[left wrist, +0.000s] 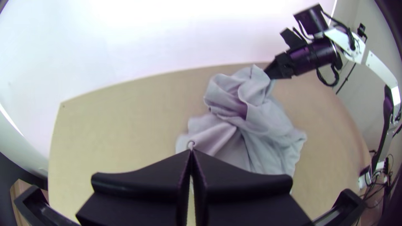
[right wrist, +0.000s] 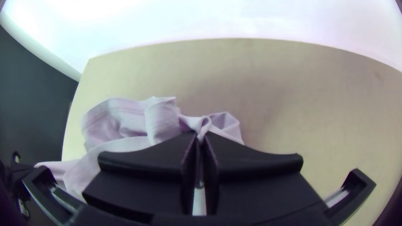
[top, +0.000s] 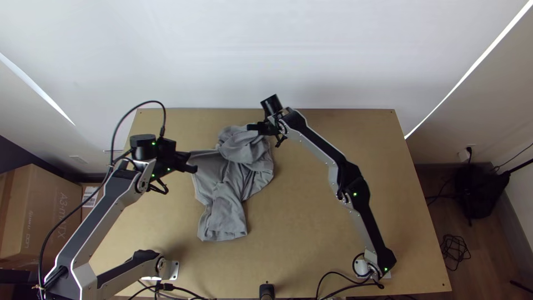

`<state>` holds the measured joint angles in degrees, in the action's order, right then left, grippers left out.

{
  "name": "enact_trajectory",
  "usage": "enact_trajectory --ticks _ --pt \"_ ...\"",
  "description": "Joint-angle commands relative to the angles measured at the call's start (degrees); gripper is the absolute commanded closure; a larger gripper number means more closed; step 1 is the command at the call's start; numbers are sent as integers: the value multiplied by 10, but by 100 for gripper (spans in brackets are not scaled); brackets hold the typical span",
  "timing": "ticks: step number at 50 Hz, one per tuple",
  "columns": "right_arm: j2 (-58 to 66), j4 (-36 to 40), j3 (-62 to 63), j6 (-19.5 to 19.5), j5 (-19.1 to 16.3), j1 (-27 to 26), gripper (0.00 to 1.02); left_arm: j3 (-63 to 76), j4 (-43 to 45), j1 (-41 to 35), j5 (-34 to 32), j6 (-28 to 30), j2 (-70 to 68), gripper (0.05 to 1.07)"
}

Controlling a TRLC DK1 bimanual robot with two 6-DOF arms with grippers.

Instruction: Fold the t-shirt

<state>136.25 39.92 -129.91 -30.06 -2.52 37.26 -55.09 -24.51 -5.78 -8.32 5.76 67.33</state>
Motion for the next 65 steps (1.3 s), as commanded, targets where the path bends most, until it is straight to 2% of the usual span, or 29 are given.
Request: enact_trajectory --ticks 1,14,26,37,42,54,59,65 --pt "-85 -15 28 -11 9 -22 100 -47 15 9 3 -14 -28 105" --pt "-201 -20 103 -7 16 -91 100 -132 18 0 9 -13 -40 105" --pt "-339 -135 261 9 16 -155 100 -224 30 -56 39 -14 -11 105" --pt "-447 -180 401 26 16 -216 100 -249 53 -143 64 -14 44 105" --pt "-491 -216 478 33 16 -247 100 -233 78 -170 65 -15 81 105" --pt "-567 -227 604 59 16 -328 100 -218 156 -207 64 -28 207 105" --pt "-604 -255 667 81 16 -370 100 -251 184 -217 64 -37 281 105" --pt "-644 -278 731 84 16 -424 100 -318 191 -230 64 -57 367 105"
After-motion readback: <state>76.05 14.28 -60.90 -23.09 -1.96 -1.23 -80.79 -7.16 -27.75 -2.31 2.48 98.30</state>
